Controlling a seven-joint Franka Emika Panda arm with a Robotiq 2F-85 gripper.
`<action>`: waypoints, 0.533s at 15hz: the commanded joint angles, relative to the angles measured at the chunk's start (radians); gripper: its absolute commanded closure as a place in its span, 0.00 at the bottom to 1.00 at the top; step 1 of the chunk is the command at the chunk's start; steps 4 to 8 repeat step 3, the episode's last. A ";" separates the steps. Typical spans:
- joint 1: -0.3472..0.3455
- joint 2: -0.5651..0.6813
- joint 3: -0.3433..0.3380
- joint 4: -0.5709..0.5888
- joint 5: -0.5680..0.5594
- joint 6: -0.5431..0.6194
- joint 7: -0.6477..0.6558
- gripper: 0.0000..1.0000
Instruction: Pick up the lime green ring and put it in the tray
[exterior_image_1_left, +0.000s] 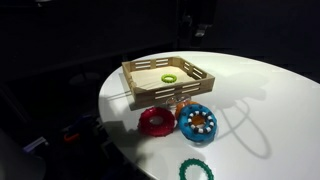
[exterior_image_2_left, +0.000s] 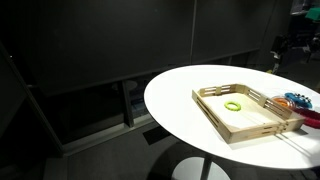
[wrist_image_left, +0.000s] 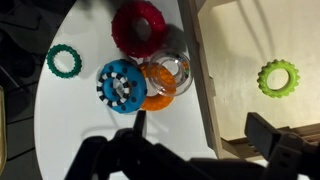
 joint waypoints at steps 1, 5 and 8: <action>0.003 -0.006 -0.004 0.015 -0.003 -0.023 -0.014 0.00; 0.003 -0.012 -0.005 0.024 -0.004 -0.033 -0.023 0.00; 0.003 -0.012 -0.005 0.024 -0.004 -0.033 -0.023 0.00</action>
